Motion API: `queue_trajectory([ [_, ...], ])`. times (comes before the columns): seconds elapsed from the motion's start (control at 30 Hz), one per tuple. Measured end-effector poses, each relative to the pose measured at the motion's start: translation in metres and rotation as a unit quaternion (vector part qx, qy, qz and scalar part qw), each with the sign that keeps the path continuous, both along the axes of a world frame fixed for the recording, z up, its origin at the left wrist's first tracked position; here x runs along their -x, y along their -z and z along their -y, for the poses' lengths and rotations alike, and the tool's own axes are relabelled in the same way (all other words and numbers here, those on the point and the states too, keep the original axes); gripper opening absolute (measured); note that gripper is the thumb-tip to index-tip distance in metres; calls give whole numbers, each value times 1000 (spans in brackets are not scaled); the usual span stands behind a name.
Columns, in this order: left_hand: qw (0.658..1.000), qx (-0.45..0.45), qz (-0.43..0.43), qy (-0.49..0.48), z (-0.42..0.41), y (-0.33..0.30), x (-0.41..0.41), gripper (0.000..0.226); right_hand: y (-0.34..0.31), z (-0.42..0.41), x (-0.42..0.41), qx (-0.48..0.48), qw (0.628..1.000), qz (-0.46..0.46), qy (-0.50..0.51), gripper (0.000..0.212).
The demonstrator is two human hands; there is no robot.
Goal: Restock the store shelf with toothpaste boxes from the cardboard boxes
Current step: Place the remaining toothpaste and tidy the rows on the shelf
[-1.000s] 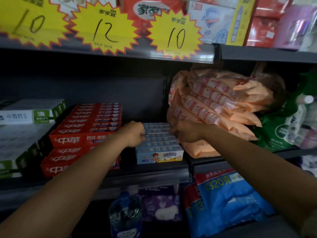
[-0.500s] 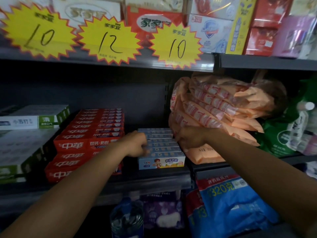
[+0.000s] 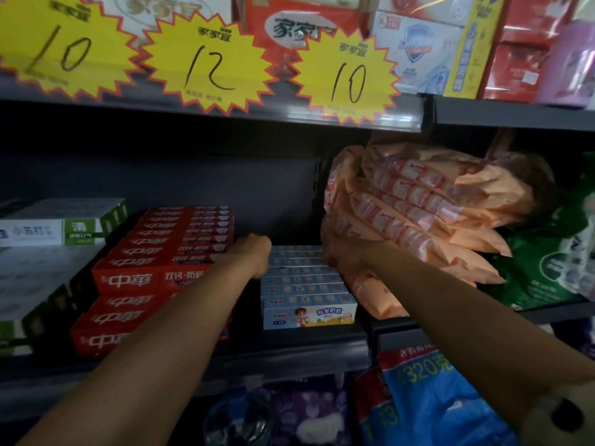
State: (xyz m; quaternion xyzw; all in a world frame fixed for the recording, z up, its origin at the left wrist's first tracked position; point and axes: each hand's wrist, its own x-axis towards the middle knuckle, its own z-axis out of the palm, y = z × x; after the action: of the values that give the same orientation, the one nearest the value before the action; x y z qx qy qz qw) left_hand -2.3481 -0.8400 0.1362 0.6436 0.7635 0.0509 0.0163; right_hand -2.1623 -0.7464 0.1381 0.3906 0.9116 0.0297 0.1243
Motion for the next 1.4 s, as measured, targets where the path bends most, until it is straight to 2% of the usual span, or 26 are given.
queue_trajectory([
  [0.33, 999, -8, 45, 26, -6, 4, -3, 4, 0, -3, 4, -6, 999, 28, 22, 33],
  [0.4, 998, -12, 43, 33, -7, 5, -4, 10, -1, -2, 4, -6, 999, 25, 26, 36],
  [0.47, 999, -18, 37, 36, -7, 6, -5, 3, -2, -1, 5, -6, 999, 20, 25, 35],
  [0.57, 999, -21, 21, 36, -8, 8, -4, 13, -2, 3, 5, 2, 1000, 15, 20, 33],
  [0.83, 999, -25, 2, 39, -12, 10, 0, 16, -1, 7, 4, 10, 1000, -14, 26, 30],
  [1.13, 999, -26, 8, 37, -15, 11, 5, 10, -2, 8, 2, 23, 997, -72, 27, 25],
  [1.4, 998, -28, -1, 47, -16, 9, 6, 10, -6, -2, 3, 13, 996, -75, 45, 29],
])
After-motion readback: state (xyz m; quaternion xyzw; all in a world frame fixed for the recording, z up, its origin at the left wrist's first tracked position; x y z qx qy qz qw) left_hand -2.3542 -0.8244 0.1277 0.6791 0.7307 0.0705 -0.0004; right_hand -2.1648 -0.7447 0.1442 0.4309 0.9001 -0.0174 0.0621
